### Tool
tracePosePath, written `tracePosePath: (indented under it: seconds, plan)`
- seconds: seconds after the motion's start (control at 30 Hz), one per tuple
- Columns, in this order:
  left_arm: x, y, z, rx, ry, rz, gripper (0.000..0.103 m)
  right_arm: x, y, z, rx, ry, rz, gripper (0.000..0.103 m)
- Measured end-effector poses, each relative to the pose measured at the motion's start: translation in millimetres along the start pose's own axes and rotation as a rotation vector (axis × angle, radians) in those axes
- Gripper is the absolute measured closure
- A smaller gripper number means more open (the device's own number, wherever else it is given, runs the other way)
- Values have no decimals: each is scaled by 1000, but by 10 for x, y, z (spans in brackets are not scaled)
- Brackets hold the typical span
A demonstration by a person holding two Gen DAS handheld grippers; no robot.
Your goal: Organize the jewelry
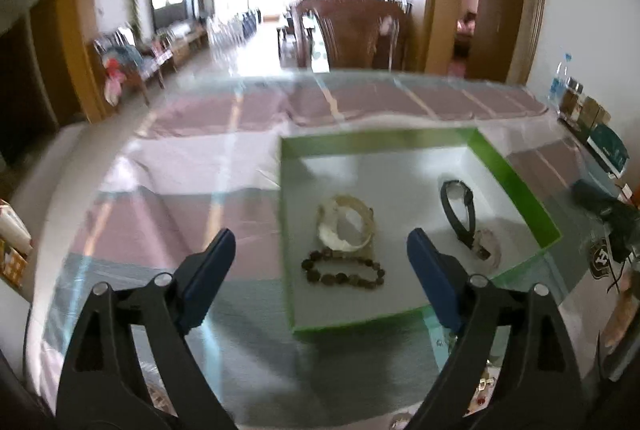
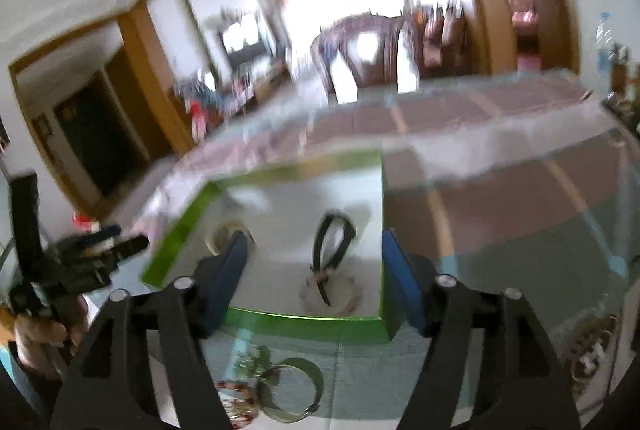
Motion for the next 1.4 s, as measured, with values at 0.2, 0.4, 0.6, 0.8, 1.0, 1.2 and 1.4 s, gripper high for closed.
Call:
tracePosePath:
  seconds: [0.2,0.4,0.6,0.8,1.0,1.2,1.4]
  plan:
    - [-1156,274,39,-45,5,-247,4,-1012,182,283,-79,-17,-157,33]
    - [-1683,854,150,-138,-35,-283,4,-1327,699,489,-138,2,-139,32]
    - [-1577,1279,161,-141,-80,-188,4,-1163,1129,551,-125,-22,-30,32]
    - [-1399,1432,76,-140,-33,-106,4,-1150,1288,623,-132,-12,-3,32]
    - [-1292,1479,-41,-114,-34,-81,4,-1167,1303,596,-130,-10,1,32]
    - [-1233,1495,-150,-81,-24,-66,4,-1207,1338,570,-122,-9,9,32]
    - [-1222,1491,-182,-72,-24,-62,4,-1213,1335,548,-118,-8,8,32]
Point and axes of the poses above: each gripper's, at about its wrist camera, not at the fingertips, and x roughly the way its jaws point, z to its left, y to its underside, the point moved 6 cm from there along x, roughly the way its jaws point
